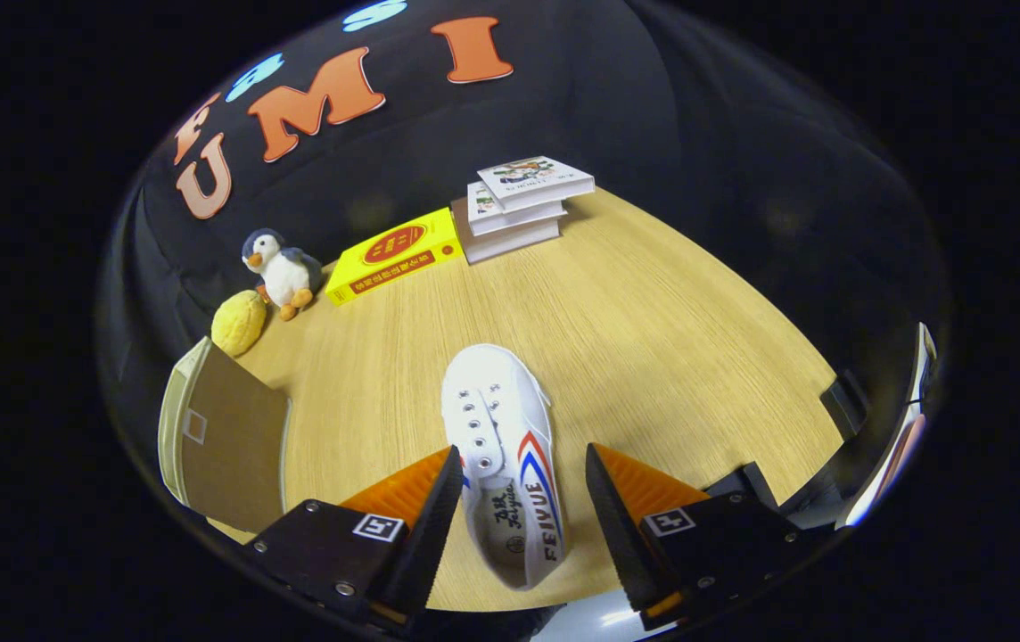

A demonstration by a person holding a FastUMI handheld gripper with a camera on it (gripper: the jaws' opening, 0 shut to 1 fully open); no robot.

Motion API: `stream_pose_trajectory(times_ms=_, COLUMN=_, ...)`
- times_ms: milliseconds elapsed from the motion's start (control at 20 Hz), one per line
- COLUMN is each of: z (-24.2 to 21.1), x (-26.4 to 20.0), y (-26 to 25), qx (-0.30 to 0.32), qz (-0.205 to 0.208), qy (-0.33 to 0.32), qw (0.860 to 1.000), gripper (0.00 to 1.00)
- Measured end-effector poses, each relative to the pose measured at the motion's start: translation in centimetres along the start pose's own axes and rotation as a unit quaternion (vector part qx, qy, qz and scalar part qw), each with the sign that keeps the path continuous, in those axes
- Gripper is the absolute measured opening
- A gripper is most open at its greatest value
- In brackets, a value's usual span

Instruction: Open the storage box then place both shoes into the box .Put the left shoe in first, then the right shoe, with the right side of both shoes facing outward in a uniform manner.

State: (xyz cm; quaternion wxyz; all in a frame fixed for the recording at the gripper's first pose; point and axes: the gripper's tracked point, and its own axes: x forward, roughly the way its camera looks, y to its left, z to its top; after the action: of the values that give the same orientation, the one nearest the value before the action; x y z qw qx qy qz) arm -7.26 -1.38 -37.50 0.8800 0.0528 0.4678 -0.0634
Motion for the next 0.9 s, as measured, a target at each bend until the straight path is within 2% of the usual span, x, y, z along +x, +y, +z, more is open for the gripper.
stream_pose_trajectory(times_ms=300, z=-3.6, x=3.1, y=-0.2, qx=-0.020, qz=0.027, qy=0.063, qw=0.997, gripper=0.68)
stream_pose_trajectory(times_ms=400, z=-3.4, x=3.4, y=0.3, qx=-0.011, qz=0.053, qy=0.067, qw=0.996, gripper=0.54)
stream_pose_trajectory(times_ms=450, z=-3.4, x=3.6, y=0.1, qx=-0.012, qz=0.056, qy=0.068, qw=0.996, gripper=0.41)
stream_pose_trajectory(times_ms=500, z=-3.1, x=3.5, y=-0.1, qx=-0.006, qz=0.060, qy=0.064, qw=0.996, gripper=0.37)
stream_pose_trajectory(times_ms=550, z=-2.8, x=3.5, y=-0.4, qx=0.002, qz=0.058, qy=0.057, qw=0.997, gripper=0.24)
stream_pose_trajectory(times_ms=600, z=-2.1, x=3.5, y=-0.7, qx=0.016, qz=0.053, qy=0.049, qw=0.997, gripper=0.18)
stream_pose_trajectory(times_ms=650, z=-1.9, x=3.4, y=-0.6, qx=0.022, qz=0.054, qy=0.053, qw=0.997, gripper=0.05)
stream_pose_trajectory(times_ms=800, z=-0.2, x=2.7, y=0.1, qx=0.028, qz=0.047, qy=0.036, qw=0.998, gripper=0.02)
stream_pose_trajectory(times_ms=900, z=1.5, x=1.4, y=1.6, qx=0.047, qz=0.062, qy=0.020, qw=0.997, gripper=0.01)
